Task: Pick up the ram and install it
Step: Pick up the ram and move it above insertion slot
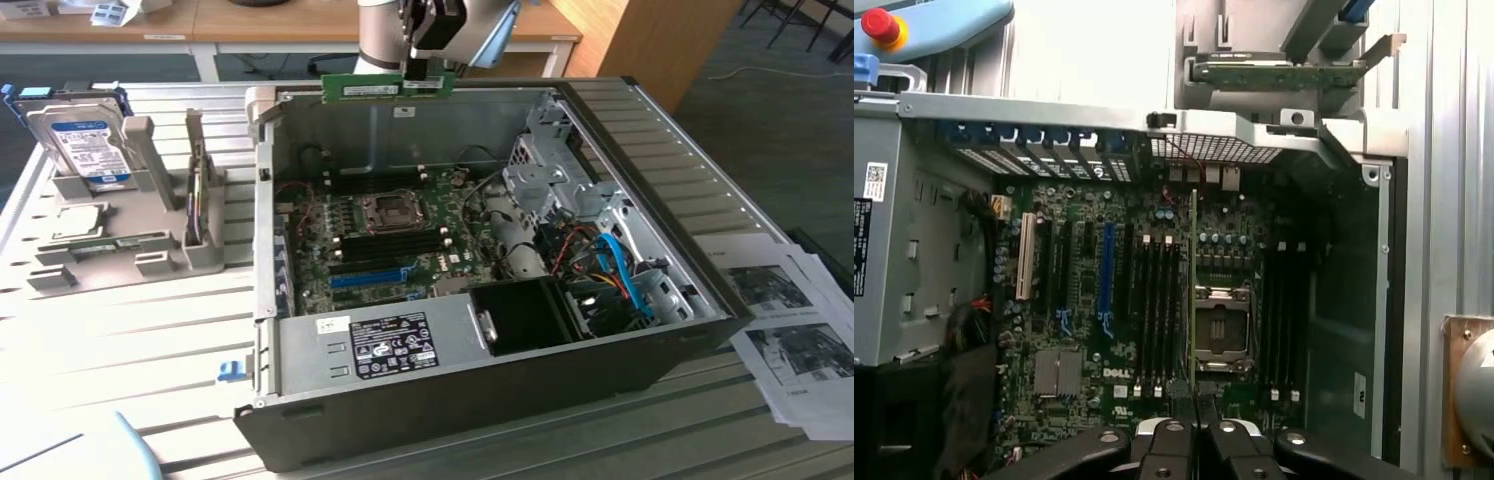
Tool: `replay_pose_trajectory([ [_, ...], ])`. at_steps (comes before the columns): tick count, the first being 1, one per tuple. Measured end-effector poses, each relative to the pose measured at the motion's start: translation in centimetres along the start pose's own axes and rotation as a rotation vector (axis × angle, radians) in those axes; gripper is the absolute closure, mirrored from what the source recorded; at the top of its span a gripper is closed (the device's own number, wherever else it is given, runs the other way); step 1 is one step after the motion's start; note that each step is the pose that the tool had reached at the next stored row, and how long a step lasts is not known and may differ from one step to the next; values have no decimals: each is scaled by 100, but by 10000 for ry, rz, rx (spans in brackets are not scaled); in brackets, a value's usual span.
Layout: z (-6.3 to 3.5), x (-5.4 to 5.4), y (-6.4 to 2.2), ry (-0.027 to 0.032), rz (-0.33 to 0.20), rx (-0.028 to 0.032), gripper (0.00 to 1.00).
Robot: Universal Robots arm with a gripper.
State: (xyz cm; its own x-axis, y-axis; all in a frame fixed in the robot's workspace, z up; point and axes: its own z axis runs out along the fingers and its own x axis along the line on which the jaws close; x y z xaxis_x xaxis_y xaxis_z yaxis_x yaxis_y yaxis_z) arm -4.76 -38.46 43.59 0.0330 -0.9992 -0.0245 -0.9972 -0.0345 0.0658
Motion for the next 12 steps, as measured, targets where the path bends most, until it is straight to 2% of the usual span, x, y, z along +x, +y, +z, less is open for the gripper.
replay_pose_trajectory([
  [7, 18, -1, -2, 0, 1, 3, 89],
  [12, 93, 2, -6, -1, 2, 6, 89],
])
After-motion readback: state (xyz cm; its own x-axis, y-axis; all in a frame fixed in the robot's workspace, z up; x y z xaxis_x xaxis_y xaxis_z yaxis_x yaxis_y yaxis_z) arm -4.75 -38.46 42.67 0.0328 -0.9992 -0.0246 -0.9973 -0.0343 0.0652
